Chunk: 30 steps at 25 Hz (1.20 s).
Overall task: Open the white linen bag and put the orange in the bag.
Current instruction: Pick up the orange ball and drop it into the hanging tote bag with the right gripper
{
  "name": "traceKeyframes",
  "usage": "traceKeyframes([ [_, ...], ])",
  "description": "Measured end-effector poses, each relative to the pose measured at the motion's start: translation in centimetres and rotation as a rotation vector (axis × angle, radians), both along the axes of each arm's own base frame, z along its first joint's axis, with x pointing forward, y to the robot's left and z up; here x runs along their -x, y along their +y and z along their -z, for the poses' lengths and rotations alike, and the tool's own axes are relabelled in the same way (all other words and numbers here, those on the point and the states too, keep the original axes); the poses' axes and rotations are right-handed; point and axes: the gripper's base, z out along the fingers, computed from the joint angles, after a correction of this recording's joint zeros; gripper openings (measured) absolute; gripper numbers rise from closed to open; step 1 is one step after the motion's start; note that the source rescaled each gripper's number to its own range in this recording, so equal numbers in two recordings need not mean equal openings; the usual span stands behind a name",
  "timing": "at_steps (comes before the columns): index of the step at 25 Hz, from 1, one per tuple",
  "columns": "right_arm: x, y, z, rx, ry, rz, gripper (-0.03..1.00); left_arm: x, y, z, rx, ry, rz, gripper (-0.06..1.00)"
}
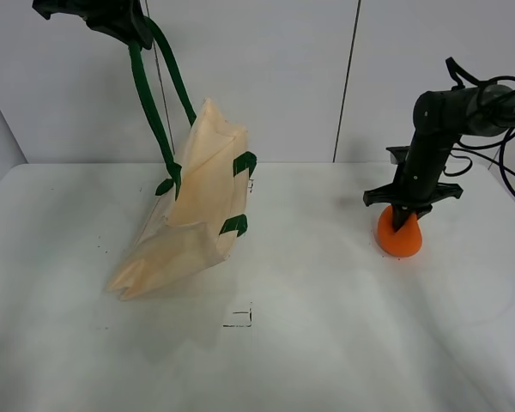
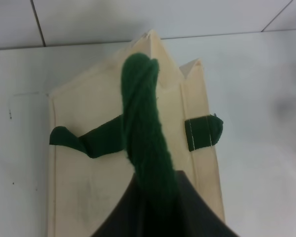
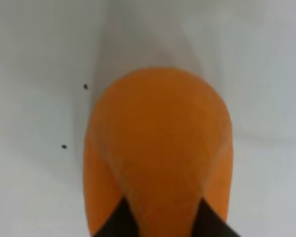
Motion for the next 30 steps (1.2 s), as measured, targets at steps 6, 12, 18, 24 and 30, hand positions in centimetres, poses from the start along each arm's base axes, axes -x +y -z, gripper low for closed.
traceKeyframes([
  [6,-1.6,1.5,-7.0,-0.118,-0.107,0.000,0.00,0.0,0.0,0.0,-0.007,-0.002,0.009,0.00],
  [12,-1.5,5.9,-17.7,-0.334,-0.378,-0.069,0.00,0.0,0.0,0.0,-0.008,-0.003,0.010,0.00],
  [18,0.3,12.7,-18.2,-0.433,-0.349,-0.205,0.00,0.0,0.0,0.0,-0.007,-0.003,0.011,0.00],
  [24,1.7,18.6,-16.6,-0.477,-0.310,-0.308,0.00,0.0,0.0,0.0,-0.007,-0.003,0.011,0.00],
  [30,1.6,22.2,-13.5,-0.595,-0.257,-0.315,0.00,0.0,0.0,0.0,-0.007,-0.003,0.011,0.00],
])
